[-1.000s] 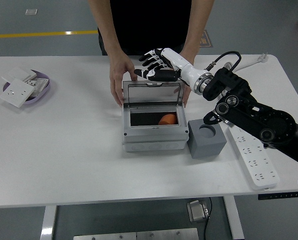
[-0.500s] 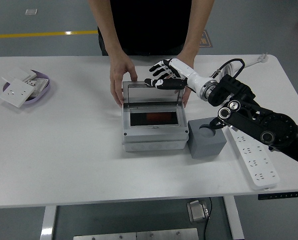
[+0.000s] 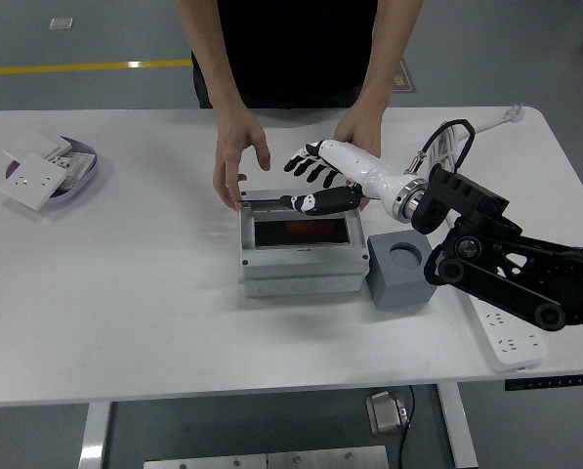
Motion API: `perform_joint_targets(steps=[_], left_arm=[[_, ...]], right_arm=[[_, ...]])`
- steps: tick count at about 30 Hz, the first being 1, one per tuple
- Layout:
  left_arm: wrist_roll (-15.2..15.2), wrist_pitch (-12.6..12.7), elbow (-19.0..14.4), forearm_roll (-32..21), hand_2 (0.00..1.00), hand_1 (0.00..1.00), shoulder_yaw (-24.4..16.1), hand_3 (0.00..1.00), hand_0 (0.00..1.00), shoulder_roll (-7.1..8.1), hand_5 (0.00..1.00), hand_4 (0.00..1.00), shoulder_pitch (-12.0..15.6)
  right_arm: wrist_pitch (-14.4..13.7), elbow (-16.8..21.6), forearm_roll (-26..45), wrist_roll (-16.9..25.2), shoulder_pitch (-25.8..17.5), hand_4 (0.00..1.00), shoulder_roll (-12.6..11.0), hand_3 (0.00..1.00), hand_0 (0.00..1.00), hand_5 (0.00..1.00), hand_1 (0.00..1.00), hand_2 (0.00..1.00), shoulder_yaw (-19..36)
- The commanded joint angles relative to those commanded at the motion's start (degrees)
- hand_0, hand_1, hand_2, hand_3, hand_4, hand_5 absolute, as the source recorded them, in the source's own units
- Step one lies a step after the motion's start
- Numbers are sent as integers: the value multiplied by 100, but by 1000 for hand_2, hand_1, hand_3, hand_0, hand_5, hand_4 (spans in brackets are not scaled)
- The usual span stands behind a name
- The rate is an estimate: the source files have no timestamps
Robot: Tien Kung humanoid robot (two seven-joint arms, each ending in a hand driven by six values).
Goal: Pick up the cylinder from the cube,place it in the box,flap close box
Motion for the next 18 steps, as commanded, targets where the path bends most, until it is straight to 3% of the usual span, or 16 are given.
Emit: perform_joint_targets(steps=[11,18], left_arm=[[1,6,-5,116,584,626,-141,608,581,19,160,742,19],[3,10,-6,160,584,626,-202,608,582,7,161,742,27]], right_arm=[[45,534,-181,-89,-295,777,-241,731,480,455,622,684,-22],[-40,649,102,77,-1047,775,-483,733,479,456,622,679,1027]])
